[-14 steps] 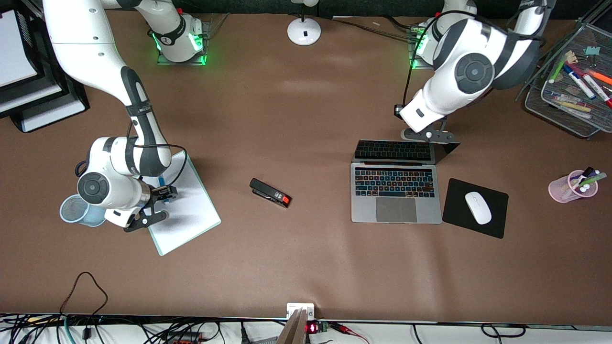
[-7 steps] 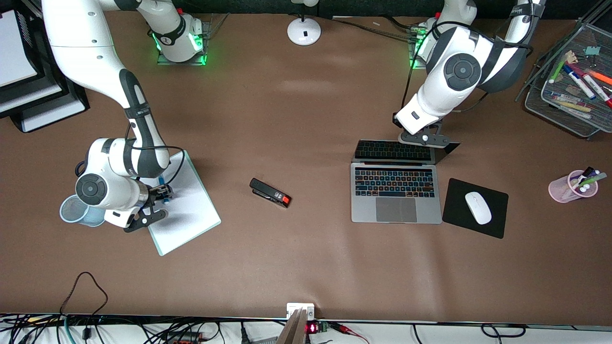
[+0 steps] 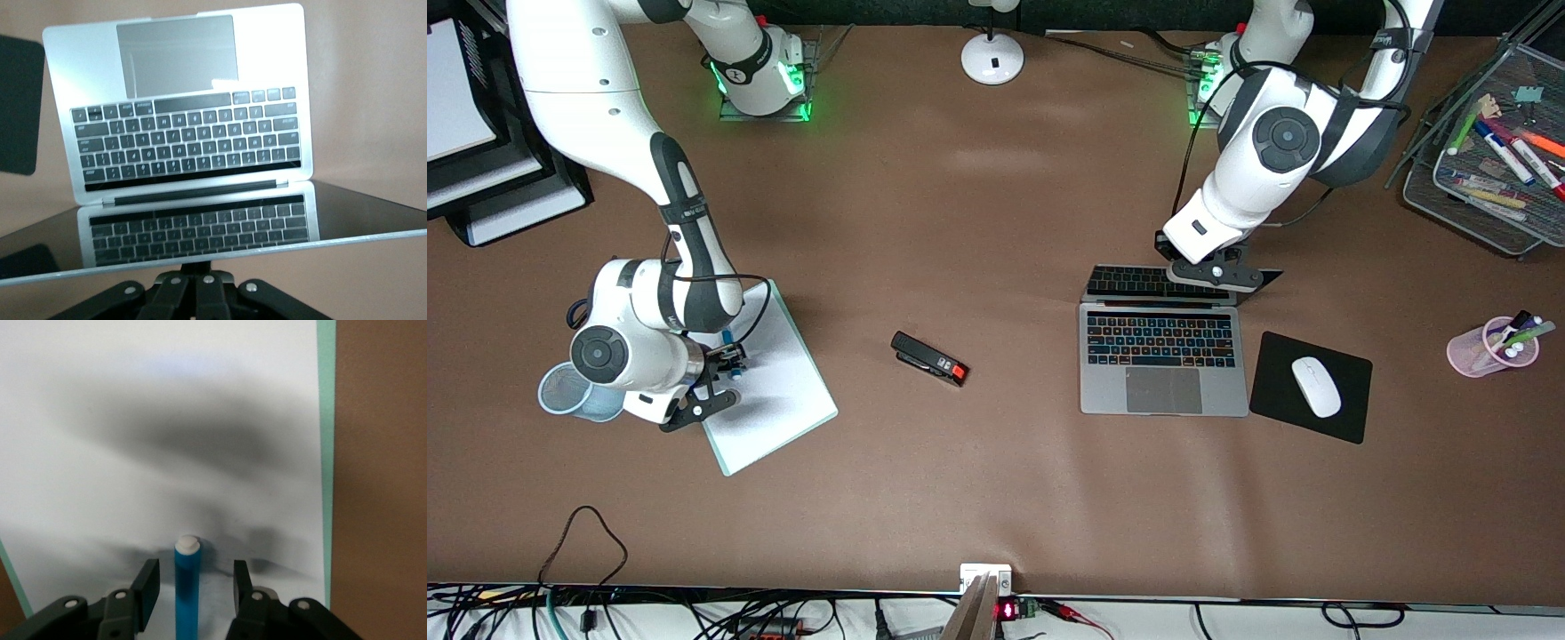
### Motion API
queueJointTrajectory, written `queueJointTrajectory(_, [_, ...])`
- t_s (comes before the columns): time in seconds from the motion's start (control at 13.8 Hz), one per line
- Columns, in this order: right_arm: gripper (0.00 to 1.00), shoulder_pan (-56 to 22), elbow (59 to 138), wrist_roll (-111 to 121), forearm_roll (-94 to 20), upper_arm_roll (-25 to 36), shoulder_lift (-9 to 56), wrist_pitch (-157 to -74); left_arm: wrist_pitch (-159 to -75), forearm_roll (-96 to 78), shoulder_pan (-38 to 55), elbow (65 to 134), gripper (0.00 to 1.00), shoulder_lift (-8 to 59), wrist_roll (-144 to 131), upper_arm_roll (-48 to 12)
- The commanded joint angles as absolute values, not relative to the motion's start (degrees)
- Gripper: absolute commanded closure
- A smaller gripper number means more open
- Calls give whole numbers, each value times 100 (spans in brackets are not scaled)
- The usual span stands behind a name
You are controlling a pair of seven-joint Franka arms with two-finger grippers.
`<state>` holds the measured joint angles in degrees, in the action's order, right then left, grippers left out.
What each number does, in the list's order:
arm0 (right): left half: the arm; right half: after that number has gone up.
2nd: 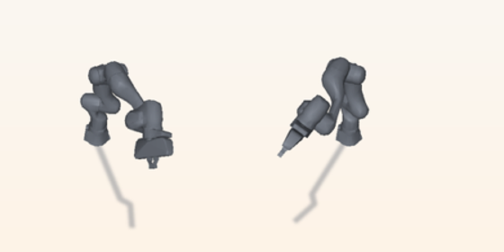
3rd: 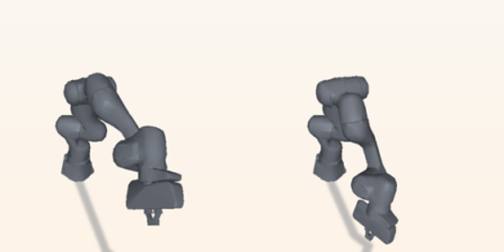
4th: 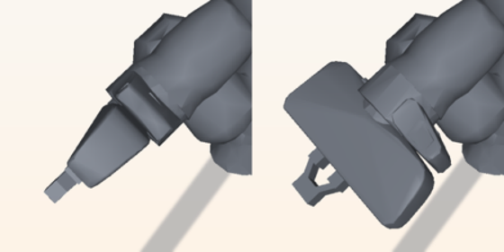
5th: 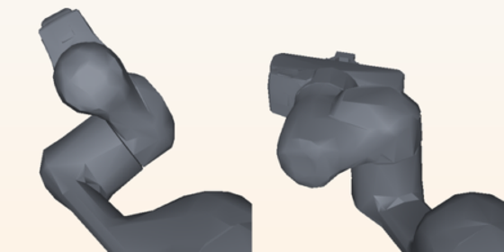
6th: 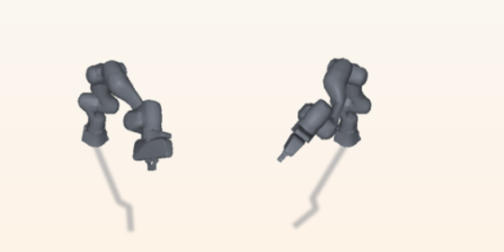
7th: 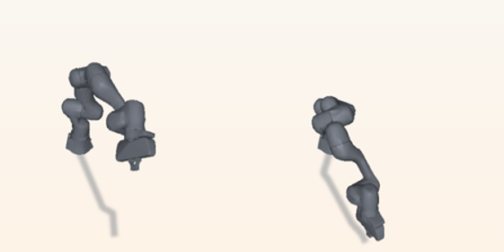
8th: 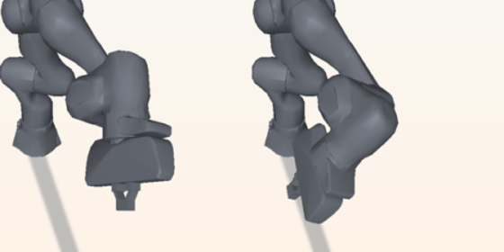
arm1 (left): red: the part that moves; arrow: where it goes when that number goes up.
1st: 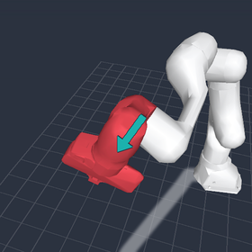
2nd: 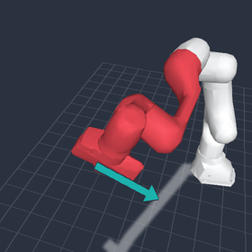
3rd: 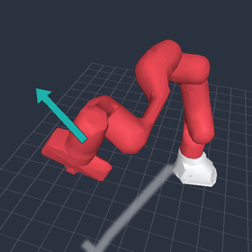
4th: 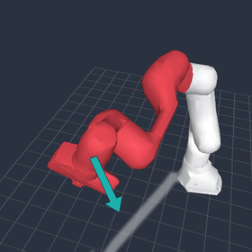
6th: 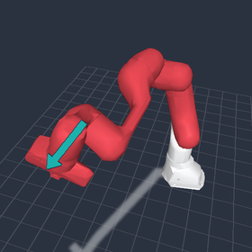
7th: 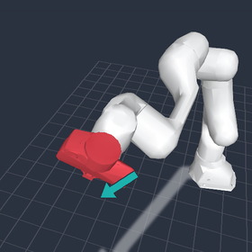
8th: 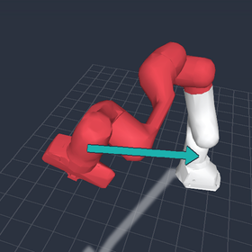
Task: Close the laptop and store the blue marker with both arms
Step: 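Lower the right gripper onto the marker while the left gripper reaches the laptop lid, then push the laptop lid down with the left gripper while the right gripper grasps the marker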
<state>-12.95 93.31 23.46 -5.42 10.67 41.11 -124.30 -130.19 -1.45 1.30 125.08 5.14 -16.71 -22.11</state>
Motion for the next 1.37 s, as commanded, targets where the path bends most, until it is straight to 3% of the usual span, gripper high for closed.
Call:
queueJointTrajectory(0.0, [47,-1292,9360,2408,-650,1055,4113,-12428,-13455,192,-17,12472,100,746,-1679,-2241])
queueJointTrajectory(0.36, [47,-1283,9352,2408,-650,1046,4175,-12454,-14009,747,-184,12305,100,1168,-1661,-2232])
queueJointTrajectory(0.72, [62,-1283,9352,2408,-650,1046,4175,-12437,-14624,1081,-228,12130,100,1581,-1670,-2206])
queueJointTrajectory(1.08, [62,-1283,9343,2408,-807,1046,4175,-12437,-14871,1195,-220,11594,100,2196,-1652,-2171])
queueJointTrajectory(1.3, [69,-1292,9334,2469,-993,1046,4175,-12428,-14871,1204,-211,11199,100,2521,-1644,-2162])
